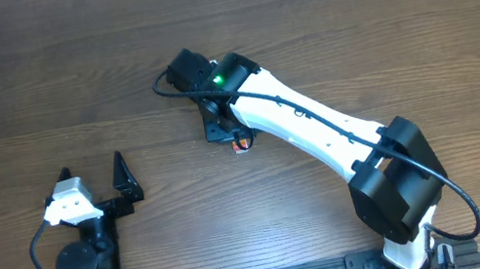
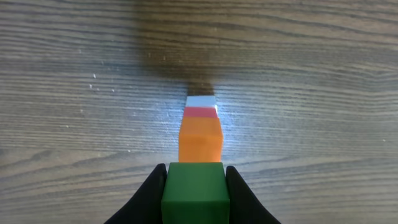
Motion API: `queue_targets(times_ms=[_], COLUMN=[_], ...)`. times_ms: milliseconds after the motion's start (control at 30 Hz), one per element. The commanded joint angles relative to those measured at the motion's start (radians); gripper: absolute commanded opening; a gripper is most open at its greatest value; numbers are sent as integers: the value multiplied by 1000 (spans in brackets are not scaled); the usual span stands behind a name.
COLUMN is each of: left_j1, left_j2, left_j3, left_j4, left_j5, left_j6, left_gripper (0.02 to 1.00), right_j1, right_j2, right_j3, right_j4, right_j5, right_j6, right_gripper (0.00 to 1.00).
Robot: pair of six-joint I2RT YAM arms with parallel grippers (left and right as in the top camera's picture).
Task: Stack Cubes
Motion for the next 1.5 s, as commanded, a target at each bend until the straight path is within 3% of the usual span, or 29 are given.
queue_targets(times_ms=[33,1500], left_j1=[5,5], left_j2=[-7,-7], left_j3=[-10,-10], left_j4=[2,2], left_j5=[3,3], left_j6=[12,12], left_gripper=[998,1000], right_j1=[-5,-19], right_j2=[-11,-7], right_j3=[-31,-85], right_j4=[23,101], right_j5=[-5,30], right_j6=[17,17], right_gripper=[9,12])
